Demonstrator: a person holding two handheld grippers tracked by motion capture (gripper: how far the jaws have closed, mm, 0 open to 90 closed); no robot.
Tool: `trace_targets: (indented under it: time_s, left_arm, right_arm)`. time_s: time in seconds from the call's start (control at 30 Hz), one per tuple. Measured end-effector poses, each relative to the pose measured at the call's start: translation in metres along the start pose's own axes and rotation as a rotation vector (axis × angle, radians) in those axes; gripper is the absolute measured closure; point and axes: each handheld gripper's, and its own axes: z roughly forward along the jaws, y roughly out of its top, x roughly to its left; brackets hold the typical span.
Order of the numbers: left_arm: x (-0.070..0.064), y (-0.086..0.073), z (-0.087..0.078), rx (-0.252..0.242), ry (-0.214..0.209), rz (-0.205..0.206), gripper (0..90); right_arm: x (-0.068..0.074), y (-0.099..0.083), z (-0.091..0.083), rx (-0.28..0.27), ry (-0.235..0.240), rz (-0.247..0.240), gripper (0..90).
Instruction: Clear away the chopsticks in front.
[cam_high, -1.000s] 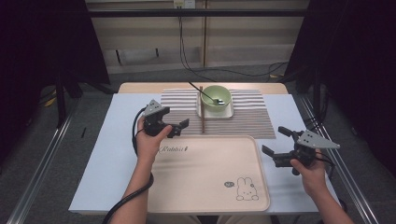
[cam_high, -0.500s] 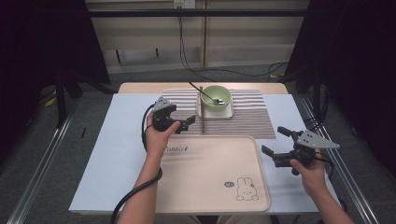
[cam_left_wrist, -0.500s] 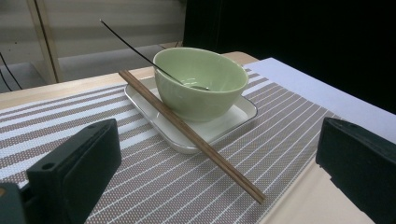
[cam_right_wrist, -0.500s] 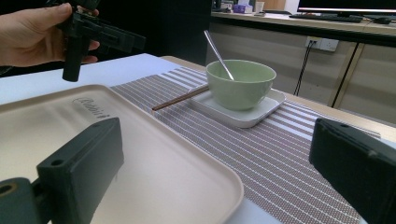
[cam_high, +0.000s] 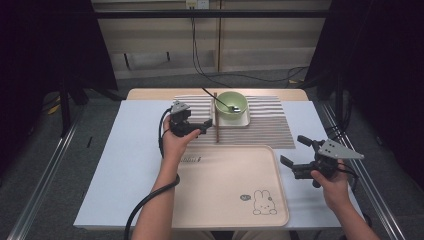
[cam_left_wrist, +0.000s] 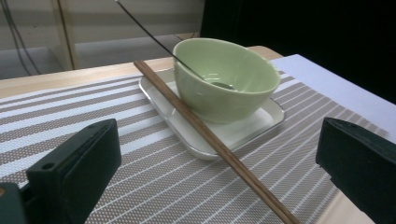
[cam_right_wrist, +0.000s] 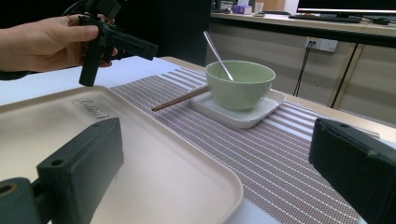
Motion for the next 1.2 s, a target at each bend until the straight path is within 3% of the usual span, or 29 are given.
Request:
trace_targets:
  time_s: [0.17, 0.3, 0.4, 0.57, 0.67, 0.77, 0.93, 1.03, 1.2]
  left_arm:
    - [0.002, -0.001, 0.007, 0.013, 0.041, -0.002, 0.0]
    - [0.001, 0.001, 0.013, 0.002, 0.069, -0.043, 1.3]
    - [0.001, 0.002, 0.019, 0.011, 0.088, -0.051, 3.7]
    - [-0.001, 0.002, 0.027, 0.030, 0.117, -0.033, 13.4]
    - [-0.001, 0.003, 0.031, 0.033, 0.137, -0.049, 16.8]
    - [0.000, 0.002, 0.035, 0.043, 0.121, -0.063, 23.1]
    - [-0.001, 0.000, 0.042, 0.072, 0.154, -0.075, 31.8]
    - [-0.002, 0.001, 0.045, 0.088, 0.159, -0.048, 37.3]
    - [-0.005, 0.003, 0.051, 0.134, 0.176, -0.081, 42.1]
  right_arm:
    - [0.000, 0.000, 0.000, -0.001, -0.001, -0.002, 2.8]
    - [-0.001, 0.000, 0.000, 0.000, 0.002, -0.002, 2.8]
    - [-0.001, 0.000, 0.000, -0.002, 0.005, -0.002, 2.8]
    - [-0.001, 0.000, 0.000, -0.001, 0.000, 0.002, 2.8]
    - [-0.001, 0.000, 0.000, -0.002, 0.001, -0.001, 3.0]
    - [0.000, 0.000, 0.001, -0.002, -0.001, 0.004, 3.0]
    - [-0.001, 0.000, 0.001, -0.002, 0.005, -0.001, 3.0]
    - [-0.001, 0.000, 0.001, -0.001, 0.005, -0.002, 3.0]
    - [-0.001, 0.000, 0.001, -0.001, 0.004, 0.001, 3.0]
